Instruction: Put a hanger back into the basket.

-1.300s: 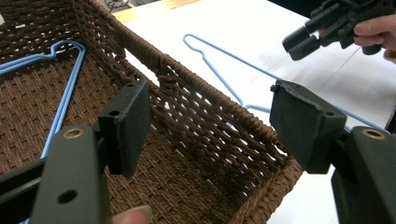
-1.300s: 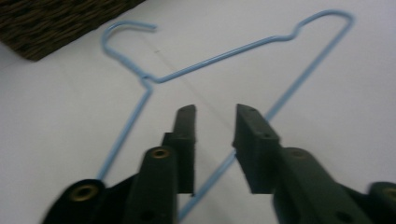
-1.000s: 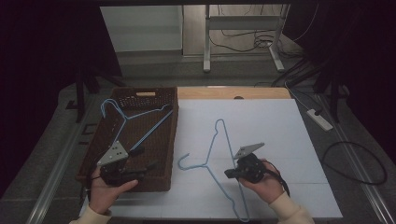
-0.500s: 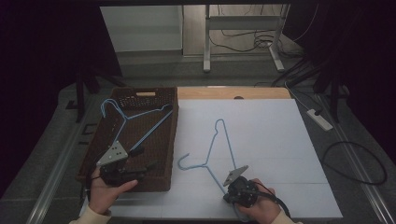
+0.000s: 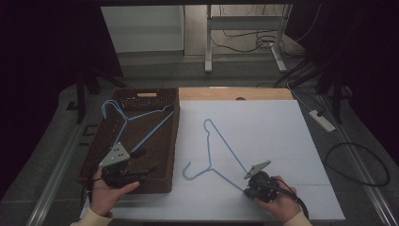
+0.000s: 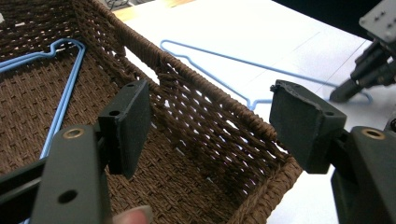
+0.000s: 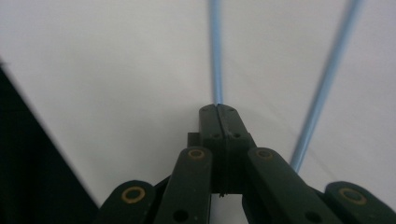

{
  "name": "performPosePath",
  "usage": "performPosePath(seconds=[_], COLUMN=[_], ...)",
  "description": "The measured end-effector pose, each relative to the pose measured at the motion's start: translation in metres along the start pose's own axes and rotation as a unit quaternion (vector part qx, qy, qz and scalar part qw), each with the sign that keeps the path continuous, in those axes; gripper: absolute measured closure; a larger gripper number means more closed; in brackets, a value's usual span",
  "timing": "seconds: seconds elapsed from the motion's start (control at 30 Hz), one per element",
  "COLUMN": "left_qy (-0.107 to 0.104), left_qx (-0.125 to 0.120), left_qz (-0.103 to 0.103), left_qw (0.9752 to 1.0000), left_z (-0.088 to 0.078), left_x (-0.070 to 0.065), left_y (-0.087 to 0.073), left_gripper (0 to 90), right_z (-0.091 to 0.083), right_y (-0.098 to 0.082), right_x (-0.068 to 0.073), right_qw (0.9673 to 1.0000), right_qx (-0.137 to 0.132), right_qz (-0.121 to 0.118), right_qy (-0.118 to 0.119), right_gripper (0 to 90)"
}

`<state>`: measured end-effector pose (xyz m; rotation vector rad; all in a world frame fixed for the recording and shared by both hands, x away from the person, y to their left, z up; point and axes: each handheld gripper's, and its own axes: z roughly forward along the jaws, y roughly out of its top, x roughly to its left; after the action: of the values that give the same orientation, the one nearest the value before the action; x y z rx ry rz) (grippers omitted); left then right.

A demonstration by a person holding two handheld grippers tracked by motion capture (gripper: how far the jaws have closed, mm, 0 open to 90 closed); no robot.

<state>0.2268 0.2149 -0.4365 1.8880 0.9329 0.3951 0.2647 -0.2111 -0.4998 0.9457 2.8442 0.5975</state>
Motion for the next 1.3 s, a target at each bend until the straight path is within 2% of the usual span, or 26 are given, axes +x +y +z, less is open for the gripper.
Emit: performPosePath(seconds=[0.1,0.3,0.47,0.6,0.83,0.93,0.97,1.07,1.17,1.3], left_qy=[0.000,0.000,-0.001,-0.003,-0.003,-0.003,-0.004,-0.004,-0.005,-0.006], left_qx=[0.000,0.001,0.001,0.002,0.003,0.002,0.002,0.001,0.002,0.003], left_qz=[0.000,0.000,0.001,0.001,0.002,0.002,0.002,0.002,0.001,0.002], left_qw=[1.0000,1.0000,1.0000,1.0000,1.0000,1.0000,1.0000,1.0000,1.0000,1.0000], left_z=[0.000,0.001,0.002,0.002,0.003,0.003,0.002,0.002,0.003,0.003], left_x=[0.000,-0.001,-0.002,-0.003,-0.003,-0.003,-0.003,-0.002,-0.002,-0.004], left_y=[0.000,0.001,0.001,0.002,0.001,0.001,0.001,0.001,0.001,0.001], left_gripper=[30.1,30.2,30.2,30.2,30.2,30.2,30.3,30.3,30.3,30.3], right_z=[-0.006,-0.016,-0.021,-0.020,-0.013,-0.009,-0.008,-0.012,-0.021,-0.019], right_y=[-0.010,-0.024,-0.031,-0.026,-0.009,-0.002,-0.001,0.002,0.011,0.025], right_x=[-0.023,-0.058,-0.092,-0.113,-0.134,-0.140,-0.140,-0.129,-0.097,-0.050], right_qw=[0.9993,0.9961,0.9920,0.9885,0.9843,0.9811,0.9801,0.9805,0.9846,0.9906], right_qx=[-0.008,-0.013,-0.030,-0.040,-0.051,-0.066,-0.074,-0.097,-0.123,-0.123], right_qz=[0.032,0.069,0.107,0.123,0.128,0.135,0.138,0.128,0.102,0.059], right_qy=[-0.018,-0.053,-0.061,-0.079,-0.110,-0.121,-0.122,-0.114,-0.070,-0.008], right_gripper=[90.0,90.0,90.0,90.0,90.0,90.0,90.0,90.0,90.0,90.0])
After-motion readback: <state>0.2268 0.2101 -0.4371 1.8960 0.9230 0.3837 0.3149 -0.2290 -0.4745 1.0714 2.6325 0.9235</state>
